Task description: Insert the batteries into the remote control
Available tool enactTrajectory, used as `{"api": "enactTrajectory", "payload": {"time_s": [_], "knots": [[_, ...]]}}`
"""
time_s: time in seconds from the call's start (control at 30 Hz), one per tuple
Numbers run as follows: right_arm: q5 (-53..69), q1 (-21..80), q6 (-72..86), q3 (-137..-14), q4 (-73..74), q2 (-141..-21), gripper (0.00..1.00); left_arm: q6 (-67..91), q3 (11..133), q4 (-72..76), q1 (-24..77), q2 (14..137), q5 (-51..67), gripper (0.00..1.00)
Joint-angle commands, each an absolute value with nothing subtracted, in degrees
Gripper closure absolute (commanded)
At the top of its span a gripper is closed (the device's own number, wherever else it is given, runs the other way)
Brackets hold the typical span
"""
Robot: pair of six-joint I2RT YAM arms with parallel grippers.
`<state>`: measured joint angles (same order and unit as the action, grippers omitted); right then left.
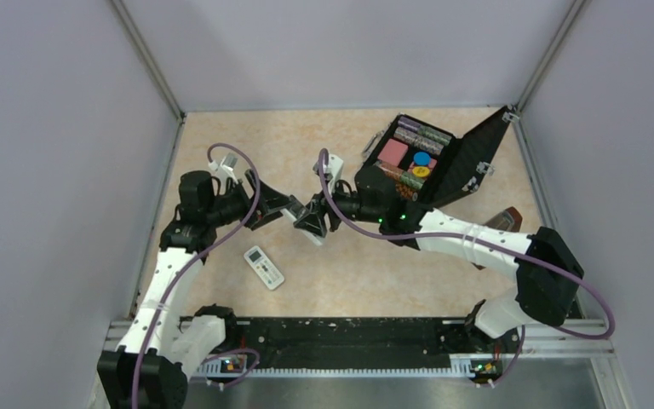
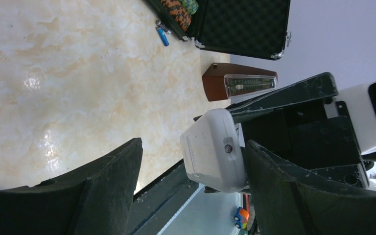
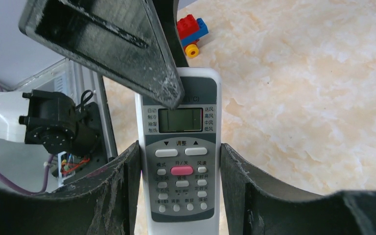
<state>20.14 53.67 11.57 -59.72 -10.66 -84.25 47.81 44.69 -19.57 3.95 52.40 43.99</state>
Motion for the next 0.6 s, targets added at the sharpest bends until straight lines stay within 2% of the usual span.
{"api": "enactTrajectory", "payload": {"time_s": [0.0,0.17,0.3,0.5,0.57], "knots": [[17.9,54.6,9.9,-64.0,-10.8,-85.3,0.71,46.4,46.7,-20.0,4.7,53.3,45.1,0.22],[17.3,55.3,8.5,-66.8,-7.9,-88.3,0.72,48.5,46.4,-20.0,6.0,55.7,43.8,0.35],[15.7,55.4,8.3,-67.9,-6.7,-90.0,0.74,48.7,46.9,-21.5,6.2,58.3,43.9,0.57],[15.2,55.4,8.2,-68.4,-5.8,-91.5,0.74,48.1,47.7,-23.6,6.2,59.9,43.7,0.99],[14.7,55.4,8.7,-68.2,-5.8,-91.5,0.71,48.7,48.0,-24.0,6.2,60.2,44.0,1.00]]}}
